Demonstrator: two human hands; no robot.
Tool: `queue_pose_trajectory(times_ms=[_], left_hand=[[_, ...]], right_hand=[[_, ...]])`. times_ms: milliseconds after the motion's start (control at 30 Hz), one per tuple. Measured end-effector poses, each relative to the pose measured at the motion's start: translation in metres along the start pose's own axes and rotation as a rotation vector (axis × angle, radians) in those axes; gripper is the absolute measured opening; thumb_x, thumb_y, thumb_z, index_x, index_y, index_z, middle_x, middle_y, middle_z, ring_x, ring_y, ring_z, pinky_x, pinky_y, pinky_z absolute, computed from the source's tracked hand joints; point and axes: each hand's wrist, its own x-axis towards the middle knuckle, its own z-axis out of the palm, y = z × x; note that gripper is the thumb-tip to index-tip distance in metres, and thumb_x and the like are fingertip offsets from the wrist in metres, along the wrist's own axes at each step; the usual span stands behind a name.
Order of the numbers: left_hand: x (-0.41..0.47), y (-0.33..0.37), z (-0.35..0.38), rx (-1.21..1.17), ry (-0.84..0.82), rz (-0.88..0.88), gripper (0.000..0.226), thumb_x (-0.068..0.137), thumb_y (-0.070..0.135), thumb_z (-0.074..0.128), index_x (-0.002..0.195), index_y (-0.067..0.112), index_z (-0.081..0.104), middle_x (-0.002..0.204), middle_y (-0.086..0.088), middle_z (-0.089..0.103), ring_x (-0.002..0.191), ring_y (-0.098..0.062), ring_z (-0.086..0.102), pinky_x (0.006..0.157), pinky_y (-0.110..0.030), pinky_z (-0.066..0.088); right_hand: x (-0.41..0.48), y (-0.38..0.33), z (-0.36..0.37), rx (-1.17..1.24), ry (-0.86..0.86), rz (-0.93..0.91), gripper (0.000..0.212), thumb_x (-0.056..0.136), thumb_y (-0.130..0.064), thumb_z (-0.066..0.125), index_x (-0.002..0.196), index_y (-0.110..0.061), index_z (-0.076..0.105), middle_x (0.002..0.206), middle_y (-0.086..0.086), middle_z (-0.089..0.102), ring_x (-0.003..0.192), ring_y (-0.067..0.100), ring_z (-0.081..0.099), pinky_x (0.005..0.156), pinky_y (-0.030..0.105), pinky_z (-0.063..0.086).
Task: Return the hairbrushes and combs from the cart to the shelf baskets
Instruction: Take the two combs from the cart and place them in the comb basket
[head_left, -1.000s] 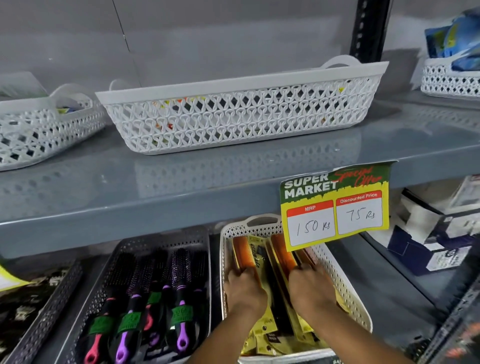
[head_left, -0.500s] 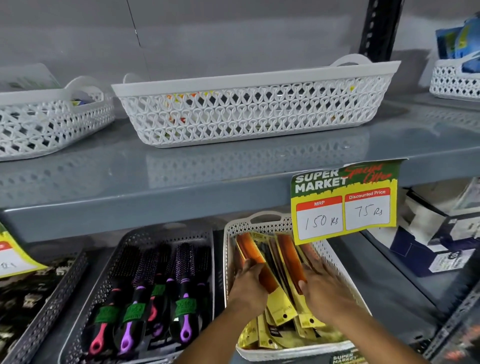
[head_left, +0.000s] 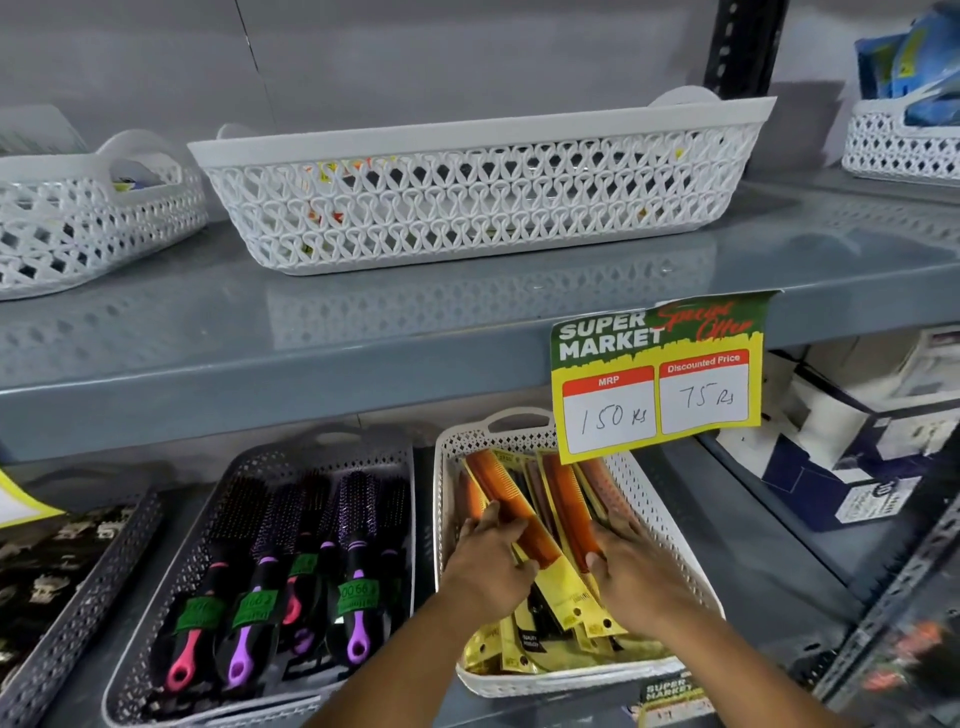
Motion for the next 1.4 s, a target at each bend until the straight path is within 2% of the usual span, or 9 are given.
queue_pose_trajectory(times_ms=[167,233,333,400,467,567,900,1033,1400], left_hand=[[0.002,-0.009,-0.010,-0.052,-0.119,0.037,0.065,0.091,0.028,0.057,0.148,0.040,0.029,0.164,0.002,-0.003,0.151,-0.025,-0.003,0.119,-0.039,-0.004],[0.000,-0.006,-0.008,-0.016,-0.088,0.046,0.057,0.090,0.033,0.054,0.144,0.041,0.037,0.164,0.000,0.001,0.151,-0.026,0.000,0.120,-0.041,0.001],[0.000,0.007,-0.002,0.028,0.104,-0.003,0.050,0.085,0.057,0.047,0.130,0.035,0.050,0.163,-0.005,0.014,0.149,-0.030,0.014,0.118,-0.045,0.012],[0.002,0.014,0.002,0.017,0.181,-0.061,0.074,0.078,0.072,0.045,0.138,0.030,0.040,0.163,-0.007,0.009,0.148,-0.036,0.012,0.117,-0.049,0.018],[0.003,0.016,0.007,0.008,0.158,-0.094,0.093,0.075,0.075,0.046,0.151,0.029,0.017,0.164,-0.008,-0.006,0.149,-0.039,0.003,0.117,-0.050,0.020],[0.006,0.014,0.006,0.016,0.070,-0.097,0.099,0.077,0.074,0.045,0.154,0.030,0.001,0.162,-0.007,-0.018,0.149,-0.037,-0.007,0.118,-0.050,0.016],[-0.026,0.007,0.006,0.141,-0.128,0.071,0.099,0.081,0.069,0.048,0.154,0.028,-0.005,0.161,-0.009,-0.019,0.149,-0.030,-0.010,0.119,-0.049,0.003],[-0.006,0.002,-0.012,0.207,-0.145,0.081,0.096,0.081,0.067,0.049,0.155,0.028,0.001,0.162,-0.009,-0.016,0.149,-0.032,-0.010,0.118,-0.049,-0.003],[0.016,-0.003,-0.029,0.047,-0.161,0.086,0.093,0.083,0.055,0.059,0.154,0.028,0.005,0.163,-0.003,-0.015,0.150,-0.026,-0.011,0.118,-0.047,0.001]], right_hand=[[-0.002,0.000,-0.002,0.024,0.000,0.020,0.057,0.099,-0.040,0.031,0.151,-0.018,0.021,0.162,0.004,0.008,0.149,0.022,0.001,0.122,0.039,0.009],[-0.002,-0.001,-0.002,0.030,-0.004,0.022,0.057,0.099,-0.040,0.031,0.151,-0.018,0.020,0.162,0.004,0.006,0.149,0.022,-0.001,0.121,0.038,0.008],[-0.002,-0.004,-0.003,0.036,-0.006,0.028,0.058,0.100,-0.040,0.031,0.151,-0.018,0.018,0.163,0.004,0.004,0.149,0.022,-0.002,0.121,0.038,0.009],[-0.004,-0.005,-0.003,0.037,-0.013,0.033,0.058,0.100,-0.039,0.030,0.152,-0.017,0.017,0.163,0.005,0.003,0.149,0.023,-0.003,0.120,0.038,0.009],[-0.005,-0.005,-0.004,0.026,-0.016,0.030,0.058,0.100,-0.040,0.029,0.152,-0.017,0.017,0.163,0.005,0.002,0.149,0.023,-0.004,0.120,0.038,0.008],[-0.003,-0.005,-0.005,0.017,-0.014,0.028,0.057,0.100,-0.040,0.029,0.152,-0.017,0.017,0.163,0.004,0.003,0.149,0.022,-0.002,0.120,0.036,0.009],[0.001,-0.001,-0.001,0.022,0.008,0.002,0.057,0.100,-0.039,0.030,0.151,-0.016,0.019,0.162,0.005,0.007,0.149,0.021,-0.001,0.121,0.037,0.009],[-0.001,-0.002,0.000,0.037,0.022,-0.010,0.057,0.100,-0.037,0.031,0.151,-0.014,0.021,0.162,0.007,0.009,0.149,0.022,0.001,0.120,0.035,0.008],[-0.002,-0.006,-0.004,-0.013,0.008,-0.001,0.057,0.100,-0.039,0.031,0.150,-0.014,0.021,0.162,0.006,0.009,0.149,0.025,0.004,0.120,0.036,0.009]])
